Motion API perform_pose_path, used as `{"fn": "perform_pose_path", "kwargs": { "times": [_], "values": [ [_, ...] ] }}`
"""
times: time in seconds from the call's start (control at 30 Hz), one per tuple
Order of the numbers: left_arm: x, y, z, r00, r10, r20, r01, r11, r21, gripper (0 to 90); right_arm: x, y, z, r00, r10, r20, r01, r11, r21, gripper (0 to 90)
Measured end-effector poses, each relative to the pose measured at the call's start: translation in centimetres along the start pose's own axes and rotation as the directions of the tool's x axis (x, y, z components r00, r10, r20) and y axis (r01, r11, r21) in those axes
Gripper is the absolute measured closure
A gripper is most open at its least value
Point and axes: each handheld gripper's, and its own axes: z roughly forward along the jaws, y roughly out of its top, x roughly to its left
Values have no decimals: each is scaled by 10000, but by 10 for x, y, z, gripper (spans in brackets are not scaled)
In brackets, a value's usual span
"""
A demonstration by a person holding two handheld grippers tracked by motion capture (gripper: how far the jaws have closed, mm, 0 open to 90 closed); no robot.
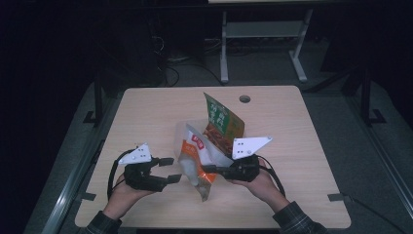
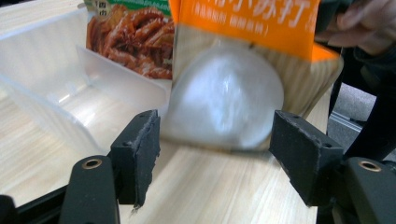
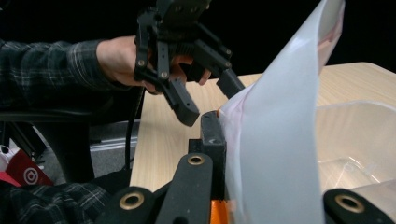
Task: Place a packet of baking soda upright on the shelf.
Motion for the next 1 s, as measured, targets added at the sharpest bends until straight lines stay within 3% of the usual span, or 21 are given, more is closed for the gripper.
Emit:
{"fn": "perform_pose_path", "kwargs": {
  "times": [0.27, 0.37, 0.43, 0.7, 1.0],
  "values": [
    [-2, -20, -7, 9996, -159, -225, 165, 9995, 257, 230, -2, 8, -11, 9996, -231, 129, 233, 9996, -147, 900],
    [-1, -32, -5, 9988, -50, -482, 81, 9979, 644, 206, -3, 12, -14, 9994, -285, 192, 289, 9994, -197, 900],
    [0, -37, -2, 9986, -181, -503, 222, 9965, 806, 194, -5, 14, -15, 9993, -278, 254, 284, 9993, -241, 900],
    [3, -45, 9, 9990, 13, -457, 48, 9909, 1342, 190, -14, 28, -13, 9977, -284, 610, 299, 9993, -240, 900],
    [1, -47, 15, 9998, 42, -215, -9, 9888, 1491, 190, -23, 34, 2, 9962, -112, 860, 126, 9998, -151, 900]
  ]
}}
